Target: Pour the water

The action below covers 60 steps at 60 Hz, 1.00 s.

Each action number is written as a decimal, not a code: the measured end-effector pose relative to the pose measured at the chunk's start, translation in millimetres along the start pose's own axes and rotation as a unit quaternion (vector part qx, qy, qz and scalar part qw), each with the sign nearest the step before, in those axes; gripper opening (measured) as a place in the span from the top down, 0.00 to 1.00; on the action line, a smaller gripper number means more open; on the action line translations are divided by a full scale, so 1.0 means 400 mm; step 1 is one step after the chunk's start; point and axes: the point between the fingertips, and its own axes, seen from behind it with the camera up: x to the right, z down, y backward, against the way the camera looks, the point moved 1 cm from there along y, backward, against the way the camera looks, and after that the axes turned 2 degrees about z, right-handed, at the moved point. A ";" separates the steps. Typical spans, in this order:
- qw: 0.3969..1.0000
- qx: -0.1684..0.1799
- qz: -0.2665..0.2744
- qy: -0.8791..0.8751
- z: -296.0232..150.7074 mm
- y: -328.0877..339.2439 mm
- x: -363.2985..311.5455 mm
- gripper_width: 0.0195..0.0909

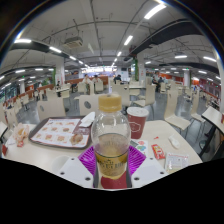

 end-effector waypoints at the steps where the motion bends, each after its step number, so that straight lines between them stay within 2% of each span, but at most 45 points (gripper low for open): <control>1: 1.000 0.000 0.002 0.002 0.018 -0.013 -0.008 0.76; 12: 1.000 -0.029 0.008 -0.007 0.127 -0.033 0.023 0.76; 14: 1.000 -0.014 0.007 -0.006 0.124 -0.025 0.023 0.75; 23: 1.000 -0.007 0.010 0.000 0.130 -0.027 0.023 0.71; 29: 0.999 -0.029 0.011 -0.008 0.132 -0.020 0.025 0.57; 31: 0.999 -0.045 0.015 -0.011 0.145 -0.021 0.030 0.48; 34: 0.997 -0.066 0.024 -0.012 0.150 0.008 0.033 0.13; 35: 0.997 -0.072 0.027 -0.012 0.150 0.016 0.034 0.06; 38: 0.995 -0.087 0.037 -0.013 0.155 0.047 0.045 0.12; 41: 0.994 -0.096 0.048 -0.011 0.147 0.092 0.048 0.08; 54: 0.987 -0.151 0.055 -0.010 0.129 0.360 -0.016 0.08; 60: 0.985 -0.160 0.058 0.000 0.116 0.486 -0.050 0.08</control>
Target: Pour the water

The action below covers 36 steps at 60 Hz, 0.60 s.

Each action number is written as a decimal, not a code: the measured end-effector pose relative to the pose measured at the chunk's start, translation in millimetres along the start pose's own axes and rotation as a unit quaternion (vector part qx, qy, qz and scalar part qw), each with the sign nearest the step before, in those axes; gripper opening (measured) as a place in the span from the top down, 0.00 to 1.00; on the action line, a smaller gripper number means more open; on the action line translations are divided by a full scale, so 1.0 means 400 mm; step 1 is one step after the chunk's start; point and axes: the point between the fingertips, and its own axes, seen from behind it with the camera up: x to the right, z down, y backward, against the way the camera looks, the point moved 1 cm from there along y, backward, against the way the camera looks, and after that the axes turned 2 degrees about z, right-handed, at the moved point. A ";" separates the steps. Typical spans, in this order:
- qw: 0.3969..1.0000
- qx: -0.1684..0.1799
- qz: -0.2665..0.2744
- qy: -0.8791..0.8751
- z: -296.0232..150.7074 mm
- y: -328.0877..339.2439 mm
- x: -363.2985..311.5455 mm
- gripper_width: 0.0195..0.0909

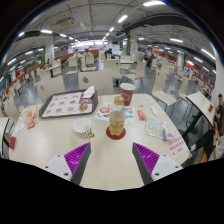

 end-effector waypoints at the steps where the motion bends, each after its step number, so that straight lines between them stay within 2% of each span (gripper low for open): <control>1: 1.000 -0.001 0.001 0.003 0.006 0.020 -0.003 0.08; 16: 1.000 -0.007 -0.010 0.017 0.056 0.192 -0.054 0.08; 36: 0.999 0.006 -0.022 0.035 0.058 0.231 -0.051 0.08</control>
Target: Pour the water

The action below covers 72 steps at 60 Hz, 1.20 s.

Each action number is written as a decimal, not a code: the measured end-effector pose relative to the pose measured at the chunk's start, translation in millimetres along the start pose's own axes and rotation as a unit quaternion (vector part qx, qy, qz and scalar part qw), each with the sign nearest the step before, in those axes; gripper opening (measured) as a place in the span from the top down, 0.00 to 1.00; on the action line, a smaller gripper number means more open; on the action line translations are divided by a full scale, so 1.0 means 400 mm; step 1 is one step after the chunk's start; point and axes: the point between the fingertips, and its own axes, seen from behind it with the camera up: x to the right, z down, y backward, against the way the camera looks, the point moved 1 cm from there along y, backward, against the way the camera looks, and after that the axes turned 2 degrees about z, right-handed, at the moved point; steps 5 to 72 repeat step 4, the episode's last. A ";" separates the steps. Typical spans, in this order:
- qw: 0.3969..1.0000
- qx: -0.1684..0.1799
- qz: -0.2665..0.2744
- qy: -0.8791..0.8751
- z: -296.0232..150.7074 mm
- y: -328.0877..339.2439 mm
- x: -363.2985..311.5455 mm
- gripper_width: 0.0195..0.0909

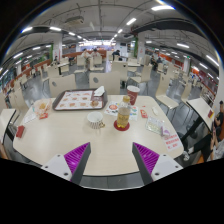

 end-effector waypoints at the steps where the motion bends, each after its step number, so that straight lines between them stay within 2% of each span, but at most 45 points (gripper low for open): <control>1: 1.000 0.000 0.000 0.004 -0.001 0.000 0.000 0.08; 72: 1.000 0.002 0.001 0.010 -0.005 0.000 0.001 0.08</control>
